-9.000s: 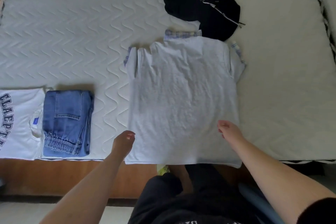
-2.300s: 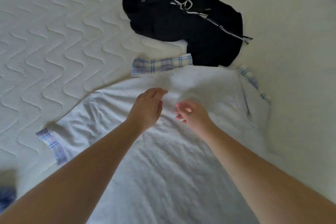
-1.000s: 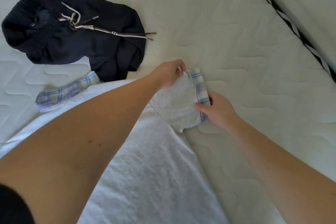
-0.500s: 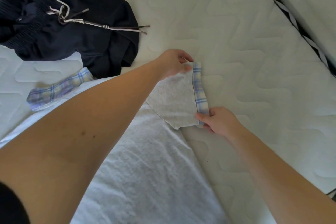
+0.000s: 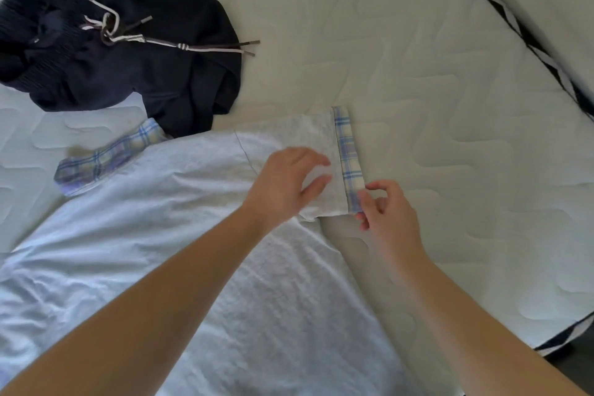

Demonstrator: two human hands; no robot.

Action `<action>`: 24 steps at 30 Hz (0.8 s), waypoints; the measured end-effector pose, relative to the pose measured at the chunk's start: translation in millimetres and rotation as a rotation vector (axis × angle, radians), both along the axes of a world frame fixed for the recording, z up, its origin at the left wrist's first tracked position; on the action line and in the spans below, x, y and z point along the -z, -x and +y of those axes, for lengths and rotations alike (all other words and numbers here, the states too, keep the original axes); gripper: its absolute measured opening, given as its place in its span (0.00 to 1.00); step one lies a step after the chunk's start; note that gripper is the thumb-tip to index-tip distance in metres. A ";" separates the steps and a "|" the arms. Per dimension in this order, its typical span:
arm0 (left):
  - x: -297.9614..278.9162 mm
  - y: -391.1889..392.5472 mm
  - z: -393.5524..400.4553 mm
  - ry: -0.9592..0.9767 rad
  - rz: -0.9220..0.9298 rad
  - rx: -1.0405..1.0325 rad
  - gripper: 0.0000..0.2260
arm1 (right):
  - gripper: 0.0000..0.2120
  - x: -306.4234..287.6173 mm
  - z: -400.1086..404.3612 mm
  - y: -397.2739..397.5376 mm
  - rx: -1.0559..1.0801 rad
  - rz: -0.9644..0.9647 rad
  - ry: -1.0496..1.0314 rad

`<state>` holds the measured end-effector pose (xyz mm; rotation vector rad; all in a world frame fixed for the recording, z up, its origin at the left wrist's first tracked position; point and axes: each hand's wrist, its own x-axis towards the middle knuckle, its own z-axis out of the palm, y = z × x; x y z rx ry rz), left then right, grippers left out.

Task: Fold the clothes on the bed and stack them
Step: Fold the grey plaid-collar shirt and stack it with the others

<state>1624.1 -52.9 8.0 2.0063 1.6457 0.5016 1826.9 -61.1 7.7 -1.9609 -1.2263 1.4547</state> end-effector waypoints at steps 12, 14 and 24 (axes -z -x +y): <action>32.5 21.5 -51.4 0.065 0.300 0.169 0.14 | 0.05 31.0 -5.7 11.6 -0.679 -0.598 -0.790; 31.5 18.7 -49.0 0.007 0.279 0.110 0.09 | 0.03 29.3 -1.7 11.9 -0.668 -0.601 -0.865; 25.7 34.9 -33.3 -0.046 0.218 -0.083 0.07 | 0.20 10.3 13.9 36.7 -0.679 -0.562 -0.568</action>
